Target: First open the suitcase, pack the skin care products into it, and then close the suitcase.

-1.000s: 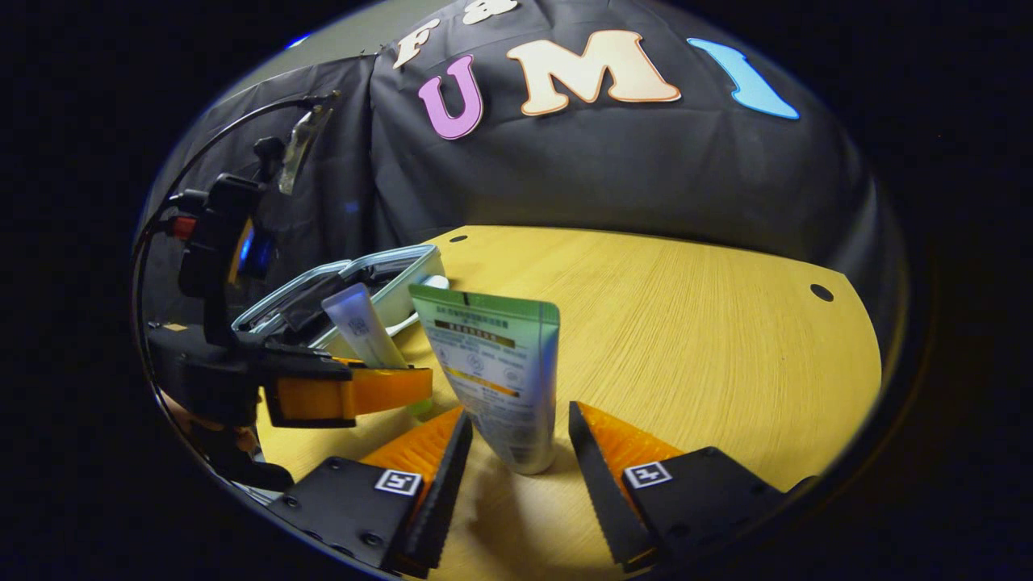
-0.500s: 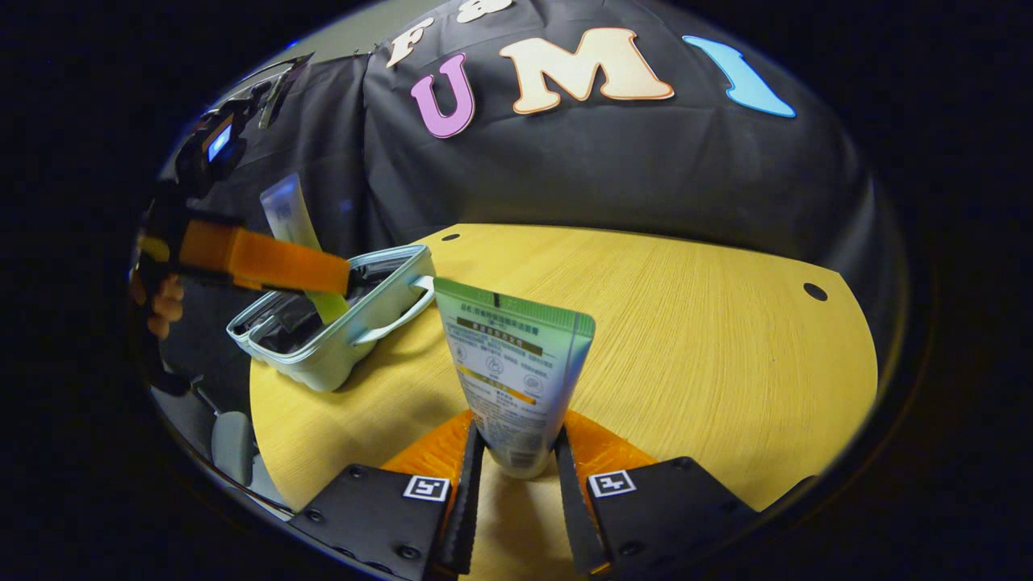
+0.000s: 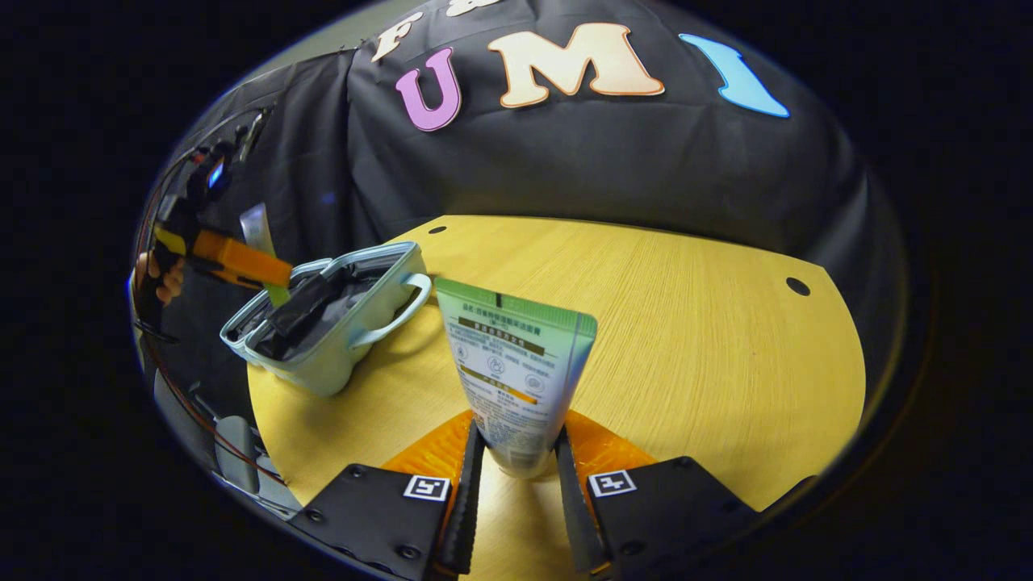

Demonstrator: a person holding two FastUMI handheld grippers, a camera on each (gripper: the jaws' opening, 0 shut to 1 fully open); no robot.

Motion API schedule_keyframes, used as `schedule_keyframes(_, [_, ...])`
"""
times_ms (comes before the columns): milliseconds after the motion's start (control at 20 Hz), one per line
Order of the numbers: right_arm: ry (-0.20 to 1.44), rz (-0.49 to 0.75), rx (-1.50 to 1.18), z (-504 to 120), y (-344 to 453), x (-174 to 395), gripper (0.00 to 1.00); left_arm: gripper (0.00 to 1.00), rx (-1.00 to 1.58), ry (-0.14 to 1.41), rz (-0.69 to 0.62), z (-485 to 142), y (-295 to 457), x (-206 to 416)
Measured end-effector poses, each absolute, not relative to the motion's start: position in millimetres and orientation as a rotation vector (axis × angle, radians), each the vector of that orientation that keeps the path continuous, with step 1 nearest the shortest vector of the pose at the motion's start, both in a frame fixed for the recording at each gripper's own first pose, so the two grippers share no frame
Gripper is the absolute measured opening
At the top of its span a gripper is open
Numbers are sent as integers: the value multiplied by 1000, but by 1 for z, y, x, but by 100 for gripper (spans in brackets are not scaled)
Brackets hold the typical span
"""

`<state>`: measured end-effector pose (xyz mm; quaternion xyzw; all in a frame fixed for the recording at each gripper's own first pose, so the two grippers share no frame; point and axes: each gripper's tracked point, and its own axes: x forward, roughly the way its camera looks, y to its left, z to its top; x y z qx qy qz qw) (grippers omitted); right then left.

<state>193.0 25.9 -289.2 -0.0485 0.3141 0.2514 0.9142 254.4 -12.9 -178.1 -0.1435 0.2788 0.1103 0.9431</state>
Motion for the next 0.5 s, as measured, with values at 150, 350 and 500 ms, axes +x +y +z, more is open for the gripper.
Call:
schedule_keyframes(150, [659,468,-84,-274,36,185,48,19,-310,746,265,-220,22,245])
schedule_keyframes(350, [643,413,-90,-248,61,178,48,22,-369,914,217,-253,32,240])
schedule_keyframes(500, [626,391,-90,-231,85,175,44,20,-396,978,181,-266,34,236])
